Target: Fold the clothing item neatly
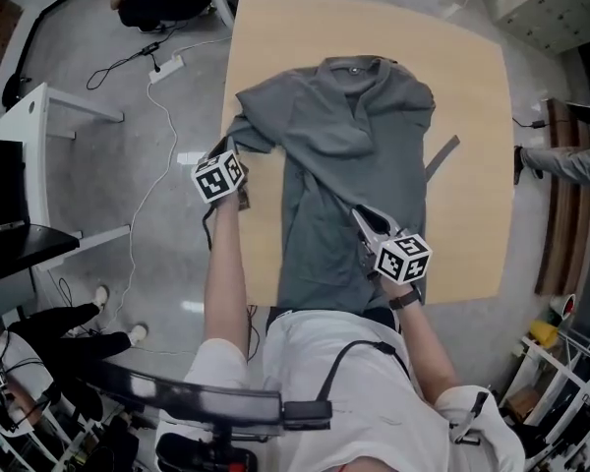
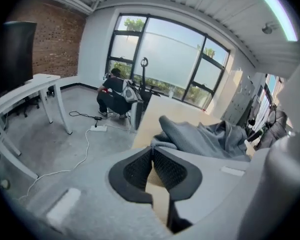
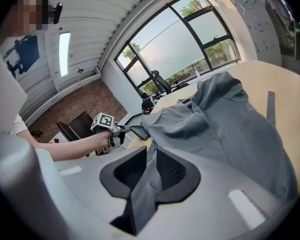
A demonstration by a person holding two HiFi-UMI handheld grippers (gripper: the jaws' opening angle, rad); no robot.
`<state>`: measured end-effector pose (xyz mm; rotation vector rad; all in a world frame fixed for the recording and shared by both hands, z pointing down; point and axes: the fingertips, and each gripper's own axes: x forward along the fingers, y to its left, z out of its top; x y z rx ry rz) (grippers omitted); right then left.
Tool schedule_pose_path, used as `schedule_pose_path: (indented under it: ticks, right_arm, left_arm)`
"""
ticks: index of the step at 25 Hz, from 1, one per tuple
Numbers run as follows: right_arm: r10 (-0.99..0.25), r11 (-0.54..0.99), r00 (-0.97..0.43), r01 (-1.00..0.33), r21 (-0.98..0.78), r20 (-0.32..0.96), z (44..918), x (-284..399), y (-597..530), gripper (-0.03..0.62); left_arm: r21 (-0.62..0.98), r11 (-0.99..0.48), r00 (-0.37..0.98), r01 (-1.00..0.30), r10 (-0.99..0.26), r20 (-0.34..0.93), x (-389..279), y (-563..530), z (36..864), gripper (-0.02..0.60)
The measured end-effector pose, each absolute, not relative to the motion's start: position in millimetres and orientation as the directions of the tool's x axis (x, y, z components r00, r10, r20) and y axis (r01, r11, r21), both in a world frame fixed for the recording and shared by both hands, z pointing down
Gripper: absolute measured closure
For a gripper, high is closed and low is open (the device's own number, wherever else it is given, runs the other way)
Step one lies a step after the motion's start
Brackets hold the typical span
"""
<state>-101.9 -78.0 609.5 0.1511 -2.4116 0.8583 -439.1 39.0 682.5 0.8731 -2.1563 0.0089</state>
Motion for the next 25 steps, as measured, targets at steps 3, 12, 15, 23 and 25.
schedule_pose_path:
  ticks: [3, 12, 15, 23, 25]
  right_arm:
    - [0.086, 0.789, -0.837, -0.274, -0.550, 0.541, 608.3, -112.8, -77.6, 0.537]
    - [0.113, 0.809, -0.820, -0.253, -0.531, 0.562, 605.9, -125.6, -72.5, 0.537]
    - [0.112, 0.811, -0.811, -0.260, -0.525, 0.574, 608.5, -123.7, -73.9, 0.537]
    - [0.098, 0.797, -0.824, -0.271, -0.540, 0.557, 603.7, -134.1, -80.2, 0.543]
    - [0.072, 0.798, -0.829, -0.286, -0.531, 0.555, 602.4, -133.4, -88.9, 0.542]
  left_arm:
    - [0.317, 0.798, -0.522, -0.512, -0.583, 0.623, -483.6, 84.8, 653.2, 0.566]
    - [0.231, 0.904, -0.657, -0.360, -0.422, 0.625, -609.7, 230.5, 613.5, 0.566]
    - [0.220, 0.915, -0.640, -0.337, -0.394, 0.660, -624.7, 256.4, 617.4, 0.566]
    - [0.371, 0.818, -0.467, -0.440, -0.561, 0.683, -582.6, 219.8, 603.1, 0.566]
    - [0.467, 0.733, -0.376, -0.495, -0.664, 0.646, -550.5, 176.4, 584.0, 0.565]
